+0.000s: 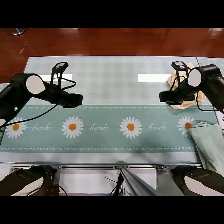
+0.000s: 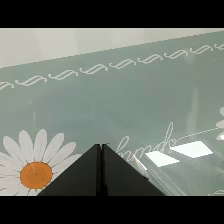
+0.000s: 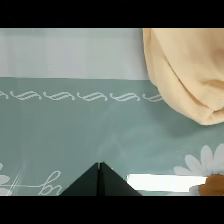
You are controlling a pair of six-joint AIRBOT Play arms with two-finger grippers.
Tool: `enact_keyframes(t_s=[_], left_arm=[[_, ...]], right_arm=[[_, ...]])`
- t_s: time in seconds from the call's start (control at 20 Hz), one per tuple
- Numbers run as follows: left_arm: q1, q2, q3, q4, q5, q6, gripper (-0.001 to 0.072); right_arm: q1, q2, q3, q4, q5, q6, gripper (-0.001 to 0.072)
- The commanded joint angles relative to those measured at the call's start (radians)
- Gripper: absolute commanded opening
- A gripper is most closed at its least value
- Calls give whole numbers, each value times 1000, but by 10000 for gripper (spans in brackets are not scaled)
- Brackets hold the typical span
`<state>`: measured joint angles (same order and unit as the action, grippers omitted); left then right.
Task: Fold the shirts.
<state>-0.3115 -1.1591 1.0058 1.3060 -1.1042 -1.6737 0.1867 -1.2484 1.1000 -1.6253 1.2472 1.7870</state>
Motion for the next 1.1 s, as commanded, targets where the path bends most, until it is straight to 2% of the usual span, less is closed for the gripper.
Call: enact_keyframes(t_s=[0.0, 0.7, 0.8, 0.9, 1.0, 1.05], left_arm=[[1, -1, 0, 0, 0, 0, 20], [1, -1, 0, 0, 0, 0, 20], [1, -1, 0, 0, 14, 0, 20], [2, -1, -1, 0, 92, 0, 20], [2, -2, -1, 1, 162, 1, 21], [2, -2, -1, 8, 222, 4, 25]], right_arm=[[1, 0, 0, 0, 0, 0, 21], [1, 0, 0, 1, -12, 1, 22], [1, 0, 0, -4, -82, 0, 21], [1, 0, 0, -41, -146, 0, 22], [1, -1, 0, -164, -253, 1, 28], [1, -1, 0, -256, -317, 24, 177]])
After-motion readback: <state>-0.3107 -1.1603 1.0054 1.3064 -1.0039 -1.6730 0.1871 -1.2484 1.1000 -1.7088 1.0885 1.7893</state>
